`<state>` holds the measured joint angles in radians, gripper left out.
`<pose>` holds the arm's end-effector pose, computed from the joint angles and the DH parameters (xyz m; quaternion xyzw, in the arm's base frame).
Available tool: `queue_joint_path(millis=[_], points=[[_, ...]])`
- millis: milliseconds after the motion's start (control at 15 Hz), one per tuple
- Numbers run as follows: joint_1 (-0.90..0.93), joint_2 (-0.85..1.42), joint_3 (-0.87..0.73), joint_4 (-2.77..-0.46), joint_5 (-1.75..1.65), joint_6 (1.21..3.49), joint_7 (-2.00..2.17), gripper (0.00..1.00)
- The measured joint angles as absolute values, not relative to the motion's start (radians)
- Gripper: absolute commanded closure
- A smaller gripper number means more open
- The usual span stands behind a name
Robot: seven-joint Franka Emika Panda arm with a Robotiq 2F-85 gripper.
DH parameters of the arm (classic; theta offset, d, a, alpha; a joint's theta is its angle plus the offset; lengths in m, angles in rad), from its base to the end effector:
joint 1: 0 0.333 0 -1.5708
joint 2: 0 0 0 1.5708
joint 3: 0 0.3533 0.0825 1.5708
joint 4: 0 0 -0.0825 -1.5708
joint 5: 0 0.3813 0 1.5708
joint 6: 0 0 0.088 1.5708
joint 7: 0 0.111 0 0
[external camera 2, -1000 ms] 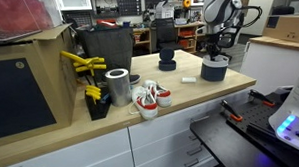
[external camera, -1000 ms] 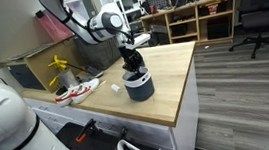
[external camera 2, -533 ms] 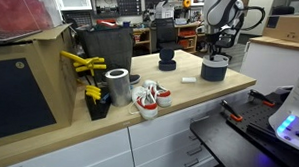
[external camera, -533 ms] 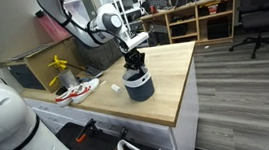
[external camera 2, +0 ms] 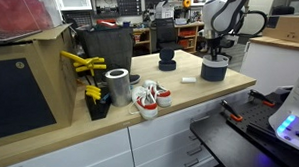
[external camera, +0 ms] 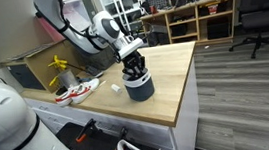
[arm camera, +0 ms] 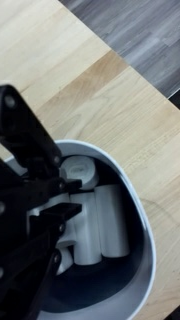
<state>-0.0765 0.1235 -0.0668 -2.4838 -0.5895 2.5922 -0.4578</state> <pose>0.4709 -0.0586 0.2736 0.9054 0.3957 -0.0532 0.1445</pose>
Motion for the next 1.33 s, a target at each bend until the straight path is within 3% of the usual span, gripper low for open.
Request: queue_joint_path(millis=[400,933,1333], points=[[-0.075,0.118,-0.068,-2.511,-0.630,2.652,-0.358,0.57],[-0.076,0.098,-0.079,-2.539,-0.740,2.706,-0.282,0.55],[-0.079,0.096,-0.086,-2.551,-0.845,2.706,-0.222,0.62]])
